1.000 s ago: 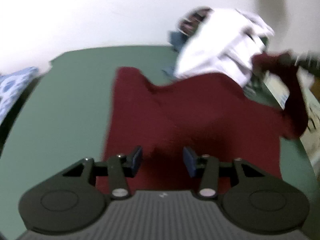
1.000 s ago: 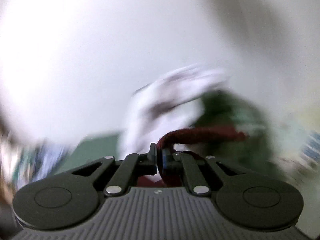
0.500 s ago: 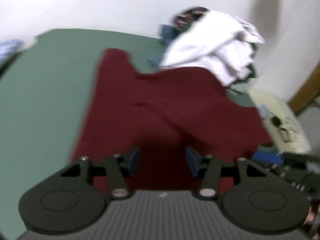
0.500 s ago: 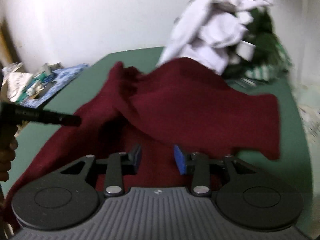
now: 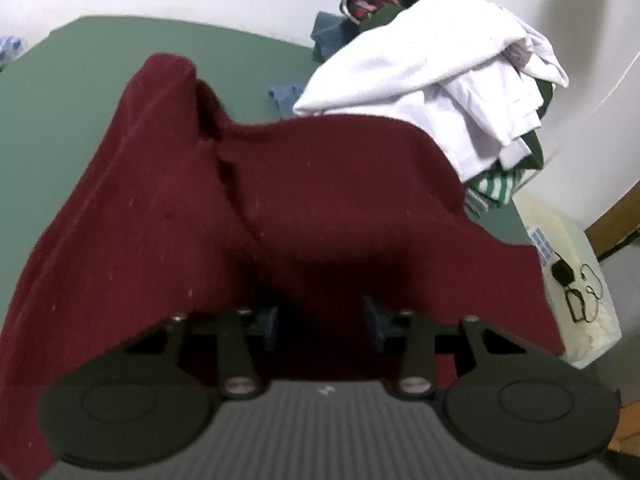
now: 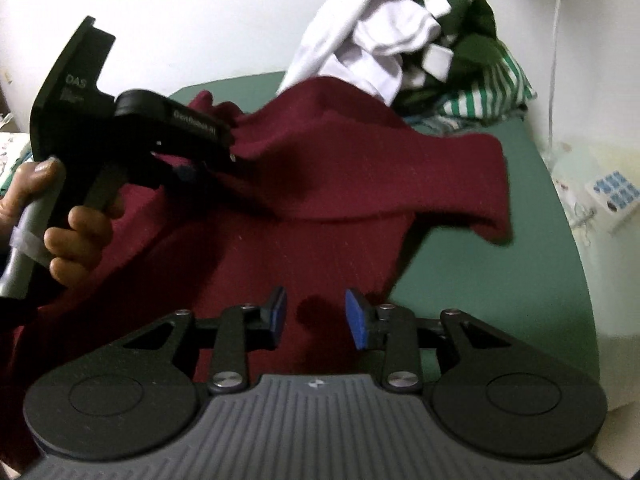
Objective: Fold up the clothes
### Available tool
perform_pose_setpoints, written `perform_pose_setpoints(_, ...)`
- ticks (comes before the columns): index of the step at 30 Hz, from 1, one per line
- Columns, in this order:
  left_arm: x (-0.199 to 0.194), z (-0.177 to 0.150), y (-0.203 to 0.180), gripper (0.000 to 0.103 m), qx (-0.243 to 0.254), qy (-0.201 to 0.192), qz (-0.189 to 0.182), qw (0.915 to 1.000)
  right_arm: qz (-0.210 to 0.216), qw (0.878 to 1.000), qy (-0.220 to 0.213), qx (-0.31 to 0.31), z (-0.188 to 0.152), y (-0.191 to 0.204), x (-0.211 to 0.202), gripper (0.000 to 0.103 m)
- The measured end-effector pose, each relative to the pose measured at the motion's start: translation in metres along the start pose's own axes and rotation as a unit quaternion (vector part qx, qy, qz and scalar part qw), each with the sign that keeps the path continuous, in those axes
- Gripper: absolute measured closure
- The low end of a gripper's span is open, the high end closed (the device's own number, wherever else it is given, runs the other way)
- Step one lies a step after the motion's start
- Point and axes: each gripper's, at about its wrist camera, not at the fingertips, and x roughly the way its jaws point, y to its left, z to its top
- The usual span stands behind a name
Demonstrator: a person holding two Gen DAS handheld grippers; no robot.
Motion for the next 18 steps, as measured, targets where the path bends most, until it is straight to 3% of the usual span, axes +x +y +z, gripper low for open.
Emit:
perform_pose_setpoints(2, 0.003, 0.005, 0.005, 0.101, -0.009, -0.005, 0.006, 0.9999, 0.003, 1.0, -0.002, 0.006, -0.002, -0.001, 0.001, 0.068)
perform_pose_setpoints(5, 0.003, 0.014, 0.016, 0.103, -0.046, -0.01, -0.018, 0.9987, 0.005, 1.0, -0.006, 0.005, -0.003, 0.0, 0.001, 0.07)
perform_pose_setpoints(9, -0.01, 0.026, 0.008, 0.103, -0.034, -0.033, -0.031, 0.9984, -0.002, 1.0, -0.016, -0.01, -0.007, 0.004, 0.002, 0.07)
perform_pose_setpoints(13, -0.031, 0.044, -0.01, 0.103, 0.019, -0.058, -0.033, 0.9976, -0.005, 1.0, -0.025, 0.001, -0.009, 0.0, -0.003, 0.074)
perform_pose_setpoints(18, -0.071, 0.075, -0.031, 0.103, 0.1, -0.099, -0.051, 0.9887, 0.009, 0.994, -0.027, 0.101, -0.014, -0.023, -0.034, 0.073)
